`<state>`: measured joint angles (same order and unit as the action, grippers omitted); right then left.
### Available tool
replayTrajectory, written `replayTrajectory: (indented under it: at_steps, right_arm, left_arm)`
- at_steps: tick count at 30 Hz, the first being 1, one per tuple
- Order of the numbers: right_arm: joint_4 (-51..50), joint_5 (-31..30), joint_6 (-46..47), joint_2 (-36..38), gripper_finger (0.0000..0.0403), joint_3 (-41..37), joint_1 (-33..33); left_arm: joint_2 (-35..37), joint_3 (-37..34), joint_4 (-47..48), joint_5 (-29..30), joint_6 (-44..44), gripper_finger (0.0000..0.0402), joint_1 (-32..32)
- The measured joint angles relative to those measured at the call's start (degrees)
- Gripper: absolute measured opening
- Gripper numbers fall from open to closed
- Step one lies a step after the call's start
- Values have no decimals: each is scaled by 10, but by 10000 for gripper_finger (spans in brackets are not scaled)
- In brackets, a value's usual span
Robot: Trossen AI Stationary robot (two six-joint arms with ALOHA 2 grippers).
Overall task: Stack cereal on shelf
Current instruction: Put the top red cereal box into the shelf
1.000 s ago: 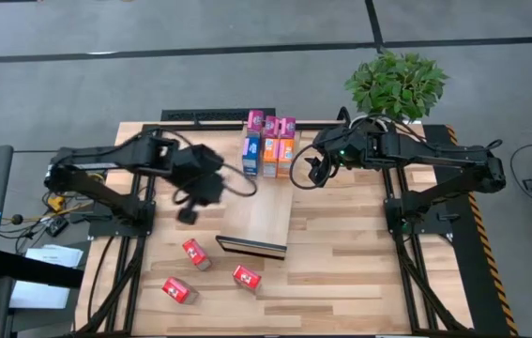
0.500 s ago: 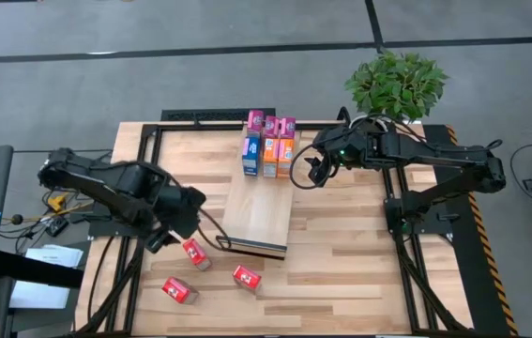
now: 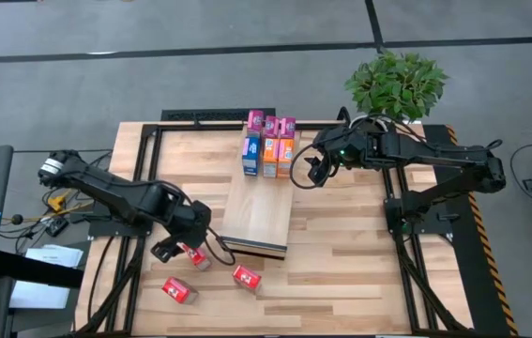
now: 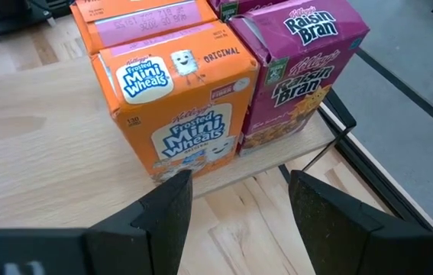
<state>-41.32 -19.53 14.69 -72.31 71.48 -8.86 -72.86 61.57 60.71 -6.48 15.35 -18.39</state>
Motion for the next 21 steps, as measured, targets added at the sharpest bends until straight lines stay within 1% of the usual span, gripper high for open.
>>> replayTrajectory:
  at_steps: [5, 8, 13, 21]
  right_arm:
    - [0, 0, 0, 0, 245, 0, 0]
    - [0, 0, 0, 0, 245, 0, 0]
    - [0, 0, 0, 0, 245, 0, 0]
    - [0, 0, -1, 0, 245, 0, 0]
  left_arm:
    - [0, -23, -40, 7, 2, 279, -3]
    - [0, -29, -61, 12, 20, 279, -10]
    - [0, -50, -102, 0, 24, 279, -26]
    - [3, -59, -111, -5, 12, 279, -38]
